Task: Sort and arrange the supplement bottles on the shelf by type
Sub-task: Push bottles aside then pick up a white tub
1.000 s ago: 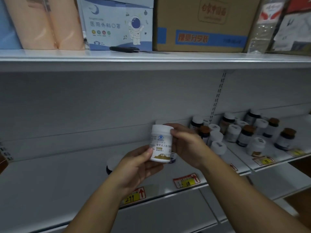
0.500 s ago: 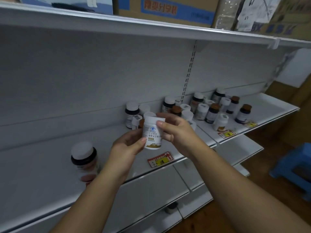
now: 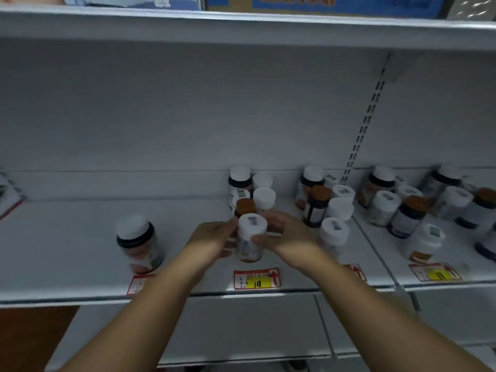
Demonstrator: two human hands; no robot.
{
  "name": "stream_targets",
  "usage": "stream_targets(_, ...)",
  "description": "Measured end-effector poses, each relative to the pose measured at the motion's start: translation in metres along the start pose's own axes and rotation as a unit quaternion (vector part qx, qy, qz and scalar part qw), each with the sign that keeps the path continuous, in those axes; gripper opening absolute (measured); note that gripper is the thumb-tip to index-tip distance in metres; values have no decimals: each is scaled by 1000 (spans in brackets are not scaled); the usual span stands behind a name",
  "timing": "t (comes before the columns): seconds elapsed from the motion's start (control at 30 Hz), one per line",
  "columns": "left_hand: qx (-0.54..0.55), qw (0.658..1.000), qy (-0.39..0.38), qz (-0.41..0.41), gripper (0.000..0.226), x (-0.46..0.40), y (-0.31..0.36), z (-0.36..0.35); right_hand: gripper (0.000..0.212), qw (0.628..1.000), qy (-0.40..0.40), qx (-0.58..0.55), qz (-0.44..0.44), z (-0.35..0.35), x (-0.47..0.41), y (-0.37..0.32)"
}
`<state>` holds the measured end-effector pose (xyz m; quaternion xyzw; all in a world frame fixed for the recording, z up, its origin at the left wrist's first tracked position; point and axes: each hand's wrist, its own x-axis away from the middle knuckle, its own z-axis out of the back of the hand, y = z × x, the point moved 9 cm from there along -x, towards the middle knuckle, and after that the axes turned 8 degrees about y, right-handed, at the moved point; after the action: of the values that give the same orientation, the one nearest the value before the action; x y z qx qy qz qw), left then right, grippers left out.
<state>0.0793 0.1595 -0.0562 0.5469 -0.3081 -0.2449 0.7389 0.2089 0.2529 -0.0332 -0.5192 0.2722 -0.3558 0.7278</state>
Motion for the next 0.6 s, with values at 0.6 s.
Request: stream_targets(0.6,-129,987,96,-29,42,-1,-3,21,33,980,50,126,147,11,-24,-28)
